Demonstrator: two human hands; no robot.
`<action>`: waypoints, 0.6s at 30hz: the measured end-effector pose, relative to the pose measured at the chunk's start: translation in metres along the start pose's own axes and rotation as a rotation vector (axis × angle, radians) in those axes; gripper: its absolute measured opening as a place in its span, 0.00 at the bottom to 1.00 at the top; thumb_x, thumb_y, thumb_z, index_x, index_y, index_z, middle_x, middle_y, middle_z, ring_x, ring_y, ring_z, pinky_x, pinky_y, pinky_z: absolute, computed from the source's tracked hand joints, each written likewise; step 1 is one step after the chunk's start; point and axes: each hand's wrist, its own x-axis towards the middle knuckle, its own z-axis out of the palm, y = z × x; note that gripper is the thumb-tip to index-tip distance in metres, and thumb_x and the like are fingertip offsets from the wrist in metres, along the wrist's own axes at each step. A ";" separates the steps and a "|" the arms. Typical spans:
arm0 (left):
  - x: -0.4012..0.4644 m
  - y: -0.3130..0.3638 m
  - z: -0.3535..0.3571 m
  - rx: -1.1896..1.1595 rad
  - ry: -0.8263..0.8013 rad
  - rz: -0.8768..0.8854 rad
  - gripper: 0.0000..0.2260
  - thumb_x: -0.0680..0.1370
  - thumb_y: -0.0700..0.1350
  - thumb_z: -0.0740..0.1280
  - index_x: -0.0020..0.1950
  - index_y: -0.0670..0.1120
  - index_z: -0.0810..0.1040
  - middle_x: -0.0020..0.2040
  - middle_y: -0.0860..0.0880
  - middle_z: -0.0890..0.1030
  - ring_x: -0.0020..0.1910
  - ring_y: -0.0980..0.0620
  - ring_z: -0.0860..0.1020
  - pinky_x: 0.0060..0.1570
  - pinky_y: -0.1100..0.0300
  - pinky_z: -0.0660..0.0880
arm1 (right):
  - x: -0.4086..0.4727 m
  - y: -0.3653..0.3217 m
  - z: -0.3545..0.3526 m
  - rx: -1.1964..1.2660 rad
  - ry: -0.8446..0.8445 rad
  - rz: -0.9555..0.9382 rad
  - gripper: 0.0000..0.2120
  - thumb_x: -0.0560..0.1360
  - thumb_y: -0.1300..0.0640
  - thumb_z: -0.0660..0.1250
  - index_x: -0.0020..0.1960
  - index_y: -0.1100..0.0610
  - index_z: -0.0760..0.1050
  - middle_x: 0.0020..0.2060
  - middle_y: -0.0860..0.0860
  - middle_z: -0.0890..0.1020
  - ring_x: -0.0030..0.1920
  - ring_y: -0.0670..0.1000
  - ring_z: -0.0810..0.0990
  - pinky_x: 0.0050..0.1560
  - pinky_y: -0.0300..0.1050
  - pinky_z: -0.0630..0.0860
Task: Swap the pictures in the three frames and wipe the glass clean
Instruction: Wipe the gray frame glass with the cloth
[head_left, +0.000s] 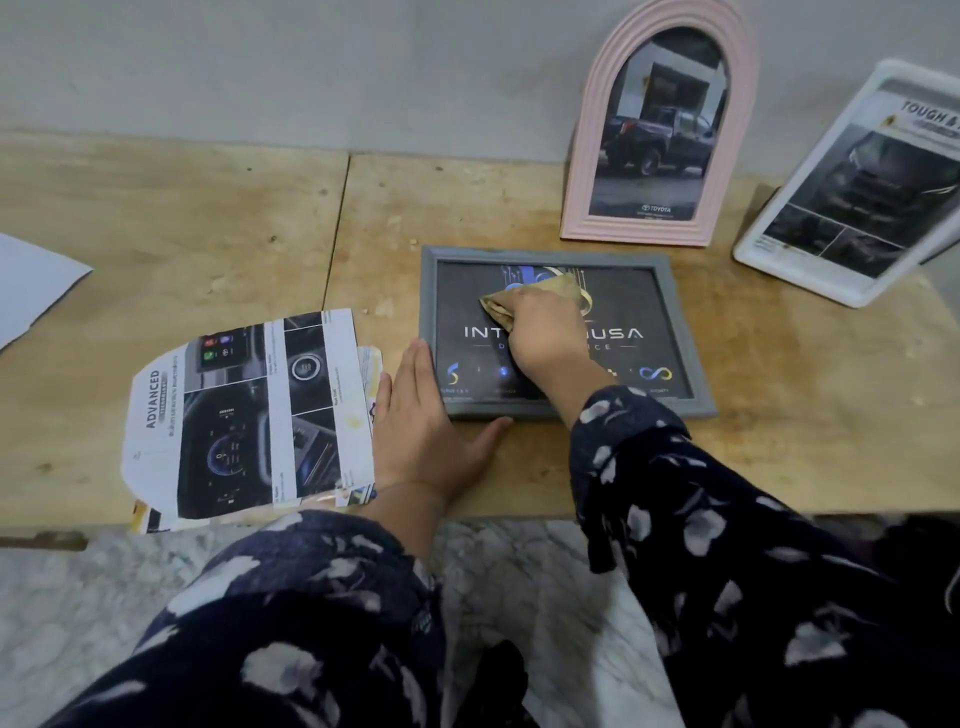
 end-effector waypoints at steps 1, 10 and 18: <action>-0.001 0.000 0.000 -0.002 -0.002 -0.005 0.50 0.66 0.72 0.59 0.76 0.37 0.58 0.74 0.42 0.65 0.74 0.45 0.63 0.74 0.48 0.56 | -0.006 0.001 0.002 0.017 -0.019 -0.003 0.14 0.71 0.66 0.60 0.49 0.53 0.78 0.45 0.52 0.80 0.47 0.57 0.80 0.40 0.44 0.71; -0.002 0.003 -0.003 -0.019 -0.015 -0.018 0.50 0.67 0.68 0.68 0.77 0.38 0.55 0.76 0.43 0.62 0.75 0.46 0.60 0.75 0.50 0.50 | -0.091 0.006 0.000 0.035 -0.022 -0.119 0.20 0.74 0.59 0.57 0.62 0.49 0.77 0.60 0.49 0.79 0.58 0.54 0.77 0.54 0.44 0.70; -0.001 0.004 -0.007 -0.008 -0.008 -0.017 0.50 0.68 0.69 0.67 0.78 0.41 0.51 0.77 0.45 0.58 0.77 0.49 0.55 0.76 0.53 0.46 | -0.038 0.050 -0.100 0.407 -0.184 0.090 0.23 0.71 0.72 0.56 0.52 0.52 0.82 0.47 0.52 0.83 0.51 0.51 0.79 0.50 0.42 0.73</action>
